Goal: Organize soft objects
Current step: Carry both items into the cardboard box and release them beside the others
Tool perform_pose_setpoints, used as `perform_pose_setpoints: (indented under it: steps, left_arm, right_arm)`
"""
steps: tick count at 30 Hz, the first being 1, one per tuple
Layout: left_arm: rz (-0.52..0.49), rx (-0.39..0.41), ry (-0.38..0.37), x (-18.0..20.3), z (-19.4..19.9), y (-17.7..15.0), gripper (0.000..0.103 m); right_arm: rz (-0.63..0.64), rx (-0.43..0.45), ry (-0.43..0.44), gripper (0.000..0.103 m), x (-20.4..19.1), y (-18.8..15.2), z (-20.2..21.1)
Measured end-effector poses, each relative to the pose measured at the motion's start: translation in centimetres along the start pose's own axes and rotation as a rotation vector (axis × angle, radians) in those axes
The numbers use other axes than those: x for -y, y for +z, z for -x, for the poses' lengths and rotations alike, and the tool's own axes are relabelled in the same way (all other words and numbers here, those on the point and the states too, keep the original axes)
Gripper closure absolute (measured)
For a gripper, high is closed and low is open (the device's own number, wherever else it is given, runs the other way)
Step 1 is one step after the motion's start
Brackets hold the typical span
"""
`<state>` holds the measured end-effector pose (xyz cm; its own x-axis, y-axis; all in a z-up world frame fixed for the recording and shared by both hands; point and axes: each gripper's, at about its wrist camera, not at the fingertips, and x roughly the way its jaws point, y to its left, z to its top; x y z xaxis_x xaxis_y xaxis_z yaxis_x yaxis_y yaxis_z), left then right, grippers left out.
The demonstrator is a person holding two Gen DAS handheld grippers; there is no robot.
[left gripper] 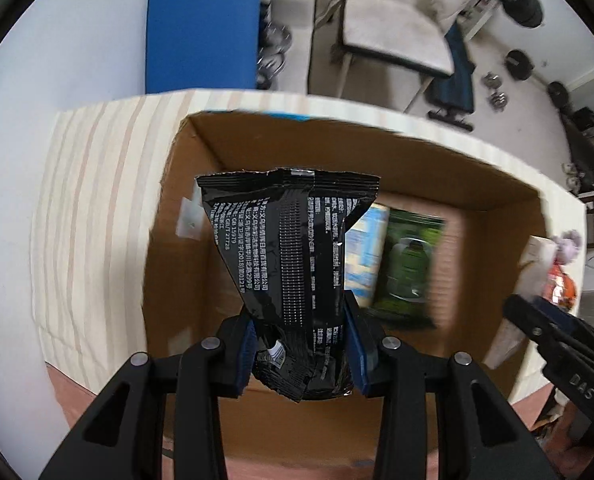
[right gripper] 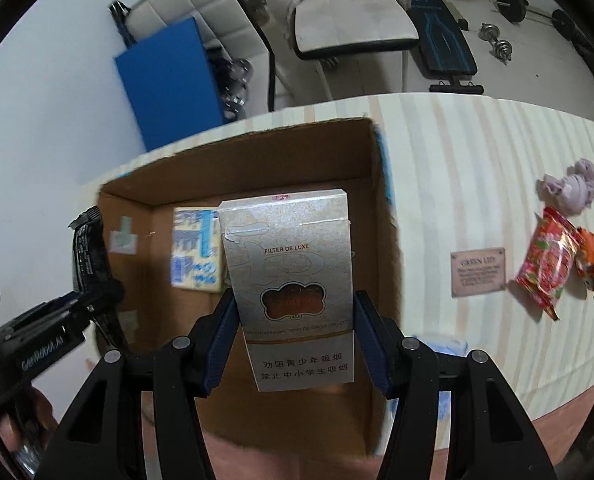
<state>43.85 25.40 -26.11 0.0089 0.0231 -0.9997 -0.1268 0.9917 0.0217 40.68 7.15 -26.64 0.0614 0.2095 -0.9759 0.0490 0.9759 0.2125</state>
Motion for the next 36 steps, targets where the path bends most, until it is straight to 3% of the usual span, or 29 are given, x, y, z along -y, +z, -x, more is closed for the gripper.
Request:
perform_pose_setpoints:
  steps: [5, 11, 17, 18, 19, 20, 21, 23, 36]
  left_arm:
    - [-0.019, -0.074, 0.006, -1.1, -3.1, 2.7, 0.067]
    - [-0.037, -0.101, 0.0, -1.2, -4.4, 4.2, 0.067]
    - [-0.044, -0.152, 0.02, -0.5, -5.2, 4.5, 0.06]
    - [-0.047, -0.15, 0.008, -0.5, -5.1, 4.4, 0.053]
    - [-0.053, -0.146, 0.003, -0.3, -5.0, 4.3, 0.049]
    - [-0.057, -0.141, 0.004, -0.2, -4.9, 4.4, 0.035]
    - [-0.06, -0.134, 0.0, -0.2, -4.7, 4.3, 0.024]
    - [-0.061, -0.119, -0.003, -0.2, -4.3, 4.2, 0.019]
    - [-0.089, -0.077, 0.017, 0.0, -2.6, 2.9, 0.016]
  right_arm:
    - [-0.012, -0.06, -0.08, 0.044, -0.6, 1.7, -3.6]
    - [-0.024, -0.088, -0.141, 0.044, -0.1, 3.3, -5.9]
    - [-0.031, -0.118, -0.163, 0.043, -0.2, 4.0, -6.5]
    - [-0.037, -0.129, -0.165, 0.041, -0.2, 4.1, -6.6]
    - [-0.047, -0.136, -0.139, 0.031, -0.2, 4.1, -6.5]
    - [-0.049, -0.137, -0.121, 0.015, -0.2, 4.2, -6.4]
    - [-0.044, -0.131, -0.121, 0.011, -0.4, 4.4, -6.4]
    - [-0.026, -0.119, -0.132, 0.01, -1.0, 4.2, -6.0]
    - [0.013, -0.097, -0.158, 0.001, -3.0, 3.1, -4.7]
